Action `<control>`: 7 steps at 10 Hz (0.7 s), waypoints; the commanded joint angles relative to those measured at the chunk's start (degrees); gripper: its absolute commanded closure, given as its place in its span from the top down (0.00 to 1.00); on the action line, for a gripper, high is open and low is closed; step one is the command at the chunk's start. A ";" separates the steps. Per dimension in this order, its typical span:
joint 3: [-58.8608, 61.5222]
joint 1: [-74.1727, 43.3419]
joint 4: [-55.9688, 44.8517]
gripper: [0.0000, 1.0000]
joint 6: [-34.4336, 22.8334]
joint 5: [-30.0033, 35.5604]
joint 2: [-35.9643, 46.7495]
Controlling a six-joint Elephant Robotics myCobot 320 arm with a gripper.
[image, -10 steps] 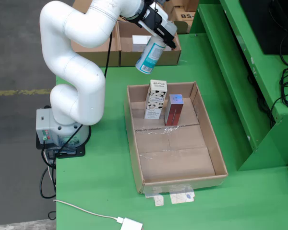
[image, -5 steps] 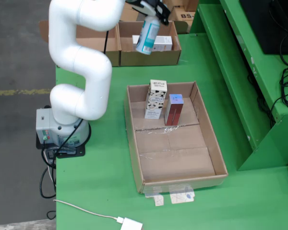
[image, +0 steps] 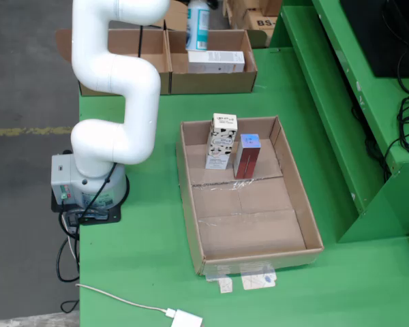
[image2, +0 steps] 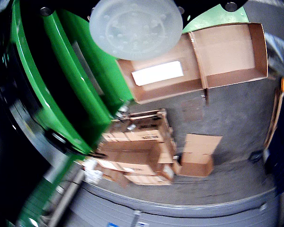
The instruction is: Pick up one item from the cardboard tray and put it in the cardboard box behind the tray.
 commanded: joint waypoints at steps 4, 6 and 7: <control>0.96 28.65 12.15 0.00 -1.91 1.11 -11.78; 0.96 33.09 10.54 0.00 0.07 1.49 -11.81; 0.96 33.09 10.54 0.00 0.07 1.49 -11.81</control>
